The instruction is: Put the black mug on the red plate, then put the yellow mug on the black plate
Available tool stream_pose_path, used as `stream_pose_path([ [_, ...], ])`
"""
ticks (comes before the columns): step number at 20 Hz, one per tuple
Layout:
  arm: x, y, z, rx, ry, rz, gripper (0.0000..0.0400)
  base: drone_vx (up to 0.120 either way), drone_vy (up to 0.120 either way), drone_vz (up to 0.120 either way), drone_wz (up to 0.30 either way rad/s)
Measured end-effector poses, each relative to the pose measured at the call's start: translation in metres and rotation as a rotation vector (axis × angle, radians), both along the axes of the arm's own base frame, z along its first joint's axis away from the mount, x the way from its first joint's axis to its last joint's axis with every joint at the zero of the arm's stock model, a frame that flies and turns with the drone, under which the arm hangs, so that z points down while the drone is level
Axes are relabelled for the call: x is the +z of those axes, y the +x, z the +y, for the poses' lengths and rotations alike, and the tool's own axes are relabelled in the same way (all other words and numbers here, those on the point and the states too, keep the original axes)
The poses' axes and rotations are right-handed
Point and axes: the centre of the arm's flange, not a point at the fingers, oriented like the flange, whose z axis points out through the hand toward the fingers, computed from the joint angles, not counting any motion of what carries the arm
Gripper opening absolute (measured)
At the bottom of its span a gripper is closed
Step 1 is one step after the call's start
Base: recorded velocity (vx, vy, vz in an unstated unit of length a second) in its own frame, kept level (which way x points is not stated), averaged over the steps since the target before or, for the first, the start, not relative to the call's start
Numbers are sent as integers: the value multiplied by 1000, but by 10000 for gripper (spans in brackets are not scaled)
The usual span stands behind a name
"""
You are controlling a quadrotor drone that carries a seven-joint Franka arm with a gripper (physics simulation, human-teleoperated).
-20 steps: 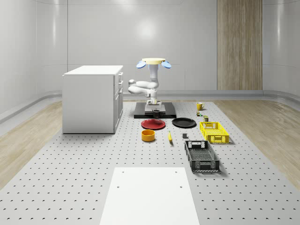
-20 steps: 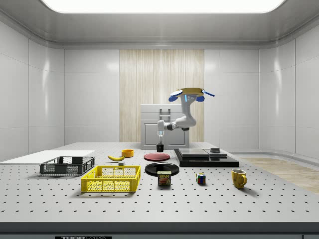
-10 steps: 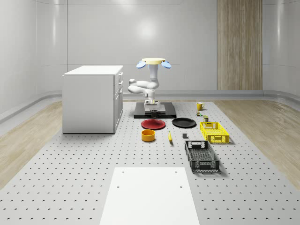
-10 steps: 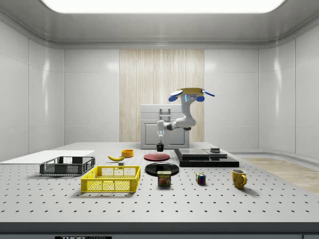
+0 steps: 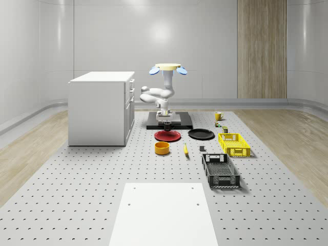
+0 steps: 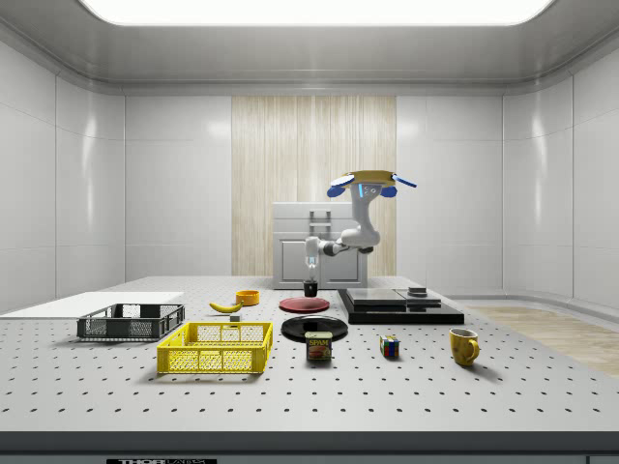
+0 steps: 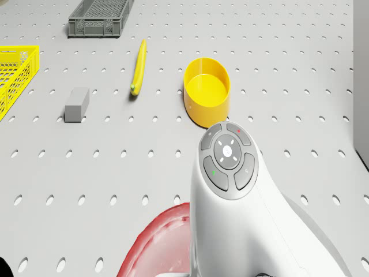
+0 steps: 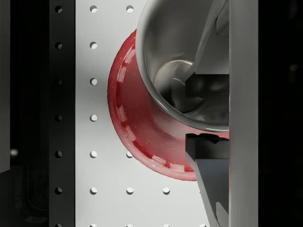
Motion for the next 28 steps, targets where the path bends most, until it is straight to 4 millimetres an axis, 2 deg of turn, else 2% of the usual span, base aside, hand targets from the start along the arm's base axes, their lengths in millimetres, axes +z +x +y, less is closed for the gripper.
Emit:
stream_pose_path([
  [9,20,0,-8,0,0,0,110,0,0,0,0],
  [14,26,9,-9,0,0,0,110,0,0,0,0],
  [16,27,12,-9,0,0,0,224,0,0,0,0],
  [19,23,15,-10,0,0,0,317,0,0,0,0],
  [23,11,17,-10,0,0,0,369,0,0,50,0],
  [26,4,17,-10,0,0,0,386,-13,53,120,0],
  [28,2,18,-10,0,0,0,391,-120,120,0,0],
])
